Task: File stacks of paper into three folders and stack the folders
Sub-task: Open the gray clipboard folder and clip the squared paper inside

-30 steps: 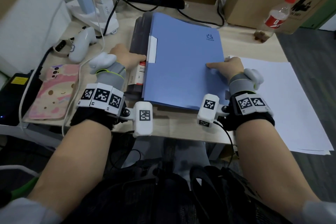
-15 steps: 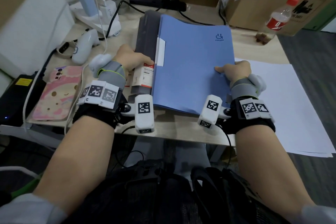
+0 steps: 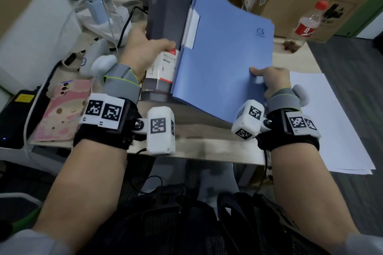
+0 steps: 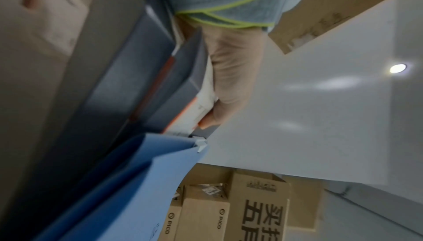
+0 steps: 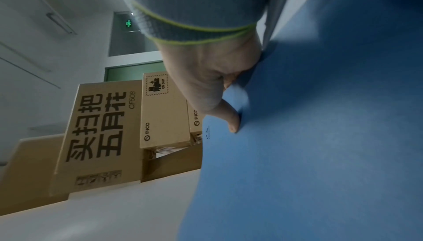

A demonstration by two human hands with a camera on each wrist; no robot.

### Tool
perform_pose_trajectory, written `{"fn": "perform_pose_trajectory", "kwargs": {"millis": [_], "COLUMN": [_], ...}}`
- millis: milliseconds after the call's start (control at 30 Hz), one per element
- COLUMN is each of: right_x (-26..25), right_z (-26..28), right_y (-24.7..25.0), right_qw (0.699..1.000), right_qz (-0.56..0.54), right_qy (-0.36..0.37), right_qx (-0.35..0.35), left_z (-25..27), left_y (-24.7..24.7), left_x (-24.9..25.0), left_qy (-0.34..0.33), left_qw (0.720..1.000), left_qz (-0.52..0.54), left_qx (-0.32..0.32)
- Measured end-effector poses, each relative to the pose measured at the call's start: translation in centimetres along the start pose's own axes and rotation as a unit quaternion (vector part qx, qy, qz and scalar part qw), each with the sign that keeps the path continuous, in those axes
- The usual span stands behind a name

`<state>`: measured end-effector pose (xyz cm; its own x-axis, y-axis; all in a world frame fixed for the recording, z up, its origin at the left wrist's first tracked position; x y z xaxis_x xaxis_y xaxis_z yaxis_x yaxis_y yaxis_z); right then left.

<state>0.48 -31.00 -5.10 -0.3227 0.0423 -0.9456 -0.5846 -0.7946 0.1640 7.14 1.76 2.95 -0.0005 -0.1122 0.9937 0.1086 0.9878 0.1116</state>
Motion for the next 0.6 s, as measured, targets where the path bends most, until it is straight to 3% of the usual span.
{"fn": "perform_pose_trajectory", "kwargs": {"millis": [133,300,433,600], "right_x": [-1.2,-0.2,0.2,0.7], "right_z": [0.3,0.8,1.0,0.9], "right_y": [-0.8,-2.1,-3.6,-5.3], "right_qw": [0.998,0.998,0.998,0.998], "right_qz": [-0.053,-0.064,-0.053,-0.043], "right_qy": [0.015,0.005,0.017,0.006], "right_qx": [-0.012,-0.010,-0.026,-0.047], "left_z": [0.3,2.2,3.4,4.6], "left_y": [2.3,5.0,6.1,6.6], "left_x": [4.1,7.7,8.8,10.2], "left_qy": [-0.117,-0.240,-0.261,-0.283], "left_qw": [0.991,0.952,0.924,0.904], "left_qz": [-0.002,-0.079,-0.155,-0.174], "left_qx": [0.061,0.173,0.232,0.268]}}
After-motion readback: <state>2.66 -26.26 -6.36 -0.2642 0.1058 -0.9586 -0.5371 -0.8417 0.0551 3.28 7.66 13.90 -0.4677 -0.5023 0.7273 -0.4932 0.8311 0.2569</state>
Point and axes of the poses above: each hand's wrist, its own z-axis away from the middle knuckle, its own y-axis out of the back of the hand, x = y × z, the point moved 9 cm from there along -z, towards the middle knuckle, and after that the axes turned 3 degrees about -x, right-handed, at the moved point
